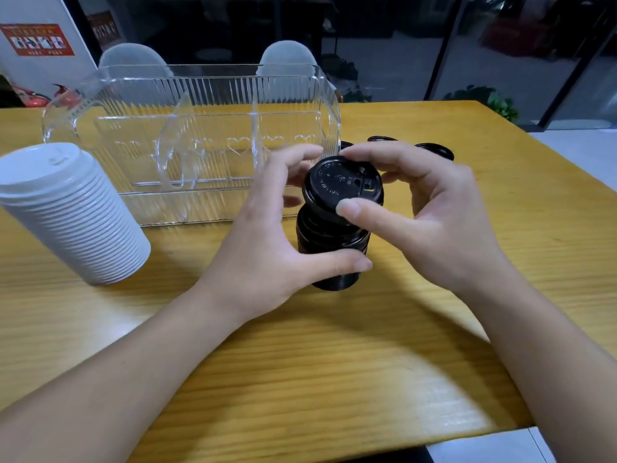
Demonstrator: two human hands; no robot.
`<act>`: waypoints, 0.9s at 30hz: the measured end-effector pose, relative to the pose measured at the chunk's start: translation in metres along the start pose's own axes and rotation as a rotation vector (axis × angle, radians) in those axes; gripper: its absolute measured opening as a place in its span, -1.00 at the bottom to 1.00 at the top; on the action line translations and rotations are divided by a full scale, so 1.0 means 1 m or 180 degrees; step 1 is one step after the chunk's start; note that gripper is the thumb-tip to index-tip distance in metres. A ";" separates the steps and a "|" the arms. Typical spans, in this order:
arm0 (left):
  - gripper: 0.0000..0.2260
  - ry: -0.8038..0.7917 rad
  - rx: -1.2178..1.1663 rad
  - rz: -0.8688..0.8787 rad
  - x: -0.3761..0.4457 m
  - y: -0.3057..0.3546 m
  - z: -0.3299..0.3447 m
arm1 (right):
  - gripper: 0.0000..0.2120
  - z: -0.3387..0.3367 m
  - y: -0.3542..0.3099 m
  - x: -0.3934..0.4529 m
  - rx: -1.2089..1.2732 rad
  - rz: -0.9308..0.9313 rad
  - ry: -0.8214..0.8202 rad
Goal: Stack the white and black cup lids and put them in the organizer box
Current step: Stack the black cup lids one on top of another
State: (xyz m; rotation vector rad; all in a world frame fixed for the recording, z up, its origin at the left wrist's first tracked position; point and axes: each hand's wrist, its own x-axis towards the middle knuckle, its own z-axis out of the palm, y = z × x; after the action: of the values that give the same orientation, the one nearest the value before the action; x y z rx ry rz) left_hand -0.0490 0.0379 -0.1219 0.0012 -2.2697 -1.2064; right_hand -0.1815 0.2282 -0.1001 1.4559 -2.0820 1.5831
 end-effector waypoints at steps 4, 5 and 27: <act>0.08 -0.0456 -0.0203 -0.0348 0.002 -0.011 0.000 | -0.67 -0.002 0.000 0.000 -0.0117 0.0231 -0.0170; 0.08 -0.0497 -0.0233 -0.0383 0.003 -0.013 0.000 | -0.66 -0.002 -0.001 -0.001 -0.0139 0.0275 -0.0246; 0.13 -0.0768 -0.0516 -0.0618 0.006 -0.020 -0.006 | -0.54 -0.003 0.003 -0.002 0.0158 0.0467 -0.0801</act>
State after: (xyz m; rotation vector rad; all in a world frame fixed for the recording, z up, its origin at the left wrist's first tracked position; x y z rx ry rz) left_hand -0.0558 0.0196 -0.1318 0.0158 -2.4136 -1.5642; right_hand -0.1839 0.2321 -0.1016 1.6287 -2.3521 1.5840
